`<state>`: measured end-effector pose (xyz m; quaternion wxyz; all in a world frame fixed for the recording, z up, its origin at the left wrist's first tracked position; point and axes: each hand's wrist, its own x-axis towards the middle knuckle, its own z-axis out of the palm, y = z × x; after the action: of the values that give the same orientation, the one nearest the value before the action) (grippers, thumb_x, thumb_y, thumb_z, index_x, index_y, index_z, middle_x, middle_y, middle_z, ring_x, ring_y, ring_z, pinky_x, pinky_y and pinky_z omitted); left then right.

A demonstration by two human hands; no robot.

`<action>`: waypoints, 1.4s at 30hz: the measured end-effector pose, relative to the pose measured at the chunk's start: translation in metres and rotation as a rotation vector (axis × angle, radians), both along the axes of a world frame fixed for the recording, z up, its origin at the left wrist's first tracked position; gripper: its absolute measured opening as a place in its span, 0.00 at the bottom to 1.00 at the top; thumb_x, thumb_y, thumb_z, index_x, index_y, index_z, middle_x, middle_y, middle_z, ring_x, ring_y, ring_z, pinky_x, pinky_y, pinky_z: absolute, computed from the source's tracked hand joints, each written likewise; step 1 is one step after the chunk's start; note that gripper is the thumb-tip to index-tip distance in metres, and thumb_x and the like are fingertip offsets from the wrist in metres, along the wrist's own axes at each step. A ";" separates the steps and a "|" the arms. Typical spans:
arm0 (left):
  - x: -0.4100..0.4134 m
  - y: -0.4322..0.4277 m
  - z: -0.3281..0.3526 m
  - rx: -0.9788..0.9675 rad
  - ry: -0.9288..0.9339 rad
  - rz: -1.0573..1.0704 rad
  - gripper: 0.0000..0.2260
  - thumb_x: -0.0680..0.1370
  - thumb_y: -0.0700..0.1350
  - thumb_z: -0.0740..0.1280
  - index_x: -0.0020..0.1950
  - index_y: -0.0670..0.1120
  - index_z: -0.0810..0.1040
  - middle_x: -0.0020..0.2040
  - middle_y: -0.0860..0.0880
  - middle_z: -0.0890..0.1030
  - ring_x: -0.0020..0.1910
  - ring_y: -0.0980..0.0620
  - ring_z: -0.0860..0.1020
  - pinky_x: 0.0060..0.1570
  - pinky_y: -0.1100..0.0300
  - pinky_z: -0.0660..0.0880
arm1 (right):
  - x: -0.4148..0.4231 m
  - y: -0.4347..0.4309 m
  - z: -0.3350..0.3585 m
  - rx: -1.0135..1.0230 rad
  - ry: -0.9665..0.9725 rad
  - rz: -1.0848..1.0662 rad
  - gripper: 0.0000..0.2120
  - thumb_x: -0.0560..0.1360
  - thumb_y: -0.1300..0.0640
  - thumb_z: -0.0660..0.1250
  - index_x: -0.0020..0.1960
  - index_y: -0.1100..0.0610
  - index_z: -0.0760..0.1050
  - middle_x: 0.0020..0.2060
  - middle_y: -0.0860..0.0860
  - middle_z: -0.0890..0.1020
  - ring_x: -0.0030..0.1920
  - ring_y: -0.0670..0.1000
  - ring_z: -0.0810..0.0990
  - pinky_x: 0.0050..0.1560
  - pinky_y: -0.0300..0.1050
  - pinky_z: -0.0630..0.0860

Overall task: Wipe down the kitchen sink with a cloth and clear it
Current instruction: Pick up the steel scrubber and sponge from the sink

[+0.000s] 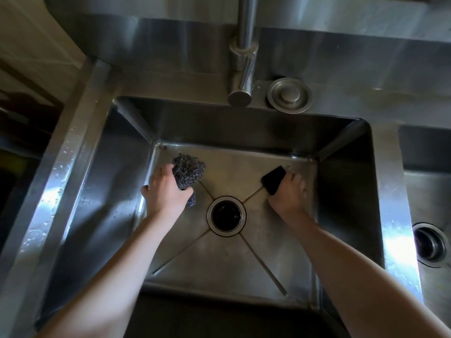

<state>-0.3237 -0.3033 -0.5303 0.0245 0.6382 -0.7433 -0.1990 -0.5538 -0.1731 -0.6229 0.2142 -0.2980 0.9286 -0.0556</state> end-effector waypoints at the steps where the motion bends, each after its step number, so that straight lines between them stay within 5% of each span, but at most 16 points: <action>1: 0.002 0.000 0.003 0.000 -0.001 0.002 0.26 0.66 0.47 0.72 0.62 0.46 0.71 0.56 0.44 0.77 0.57 0.42 0.74 0.57 0.46 0.68 | 0.003 0.000 0.005 -0.020 -0.012 0.005 0.35 0.62 0.61 0.71 0.66 0.60 0.63 0.60 0.59 0.68 0.62 0.61 0.66 0.63 0.57 0.66; 8: 0.025 0.009 0.031 -0.012 0.013 0.032 0.25 0.65 0.47 0.73 0.61 0.46 0.71 0.57 0.43 0.76 0.58 0.41 0.73 0.56 0.47 0.67 | 0.031 -0.004 0.063 -0.199 -0.140 0.137 0.38 0.61 0.59 0.73 0.67 0.57 0.61 0.62 0.56 0.65 0.64 0.58 0.64 0.67 0.52 0.64; 27: 0.112 0.001 0.172 -0.063 0.035 0.039 0.26 0.66 0.50 0.72 0.62 0.47 0.72 0.58 0.45 0.77 0.58 0.42 0.75 0.57 0.48 0.71 | 0.101 -0.036 0.227 -0.246 -0.086 0.517 0.43 0.63 0.51 0.73 0.74 0.52 0.57 0.64 0.53 0.70 0.64 0.56 0.66 0.63 0.55 0.68; 35: 0.184 0.005 0.226 -0.144 0.047 0.124 0.25 0.66 0.52 0.71 0.60 0.48 0.71 0.57 0.47 0.77 0.59 0.42 0.74 0.59 0.45 0.69 | 0.155 -0.056 0.285 -0.298 -0.099 0.631 0.39 0.62 0.53 0.72 0.71 0.50 0.62 0.63 0.52 0.72 0.63 0.58 0.68 0.61 0.56 0.70; 42: 0.272 0.025 0.275 -0.192 0.022 0.245 0.25 0.66 0.52 0.71 0.61 0.48 0.71 0.58 0.47 0.78 0.59 0.44 0.74 0.58 0.47 0.71 | 0.226 -0.084 0.340 -0.358 -0.136 0.863 0.25 0.63 0.51 0.71 0.60 0.47 0.72 0.53 0.50 0.79 0.55 0.56 0.76 0.54 0.55 0.78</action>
<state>-0.0520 -0.2780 -0.2558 0.1175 0.7167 -0.6751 -0.1294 -0.3275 -0.2572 -0.2825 0.2235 -0.6847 0.6795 -0.1399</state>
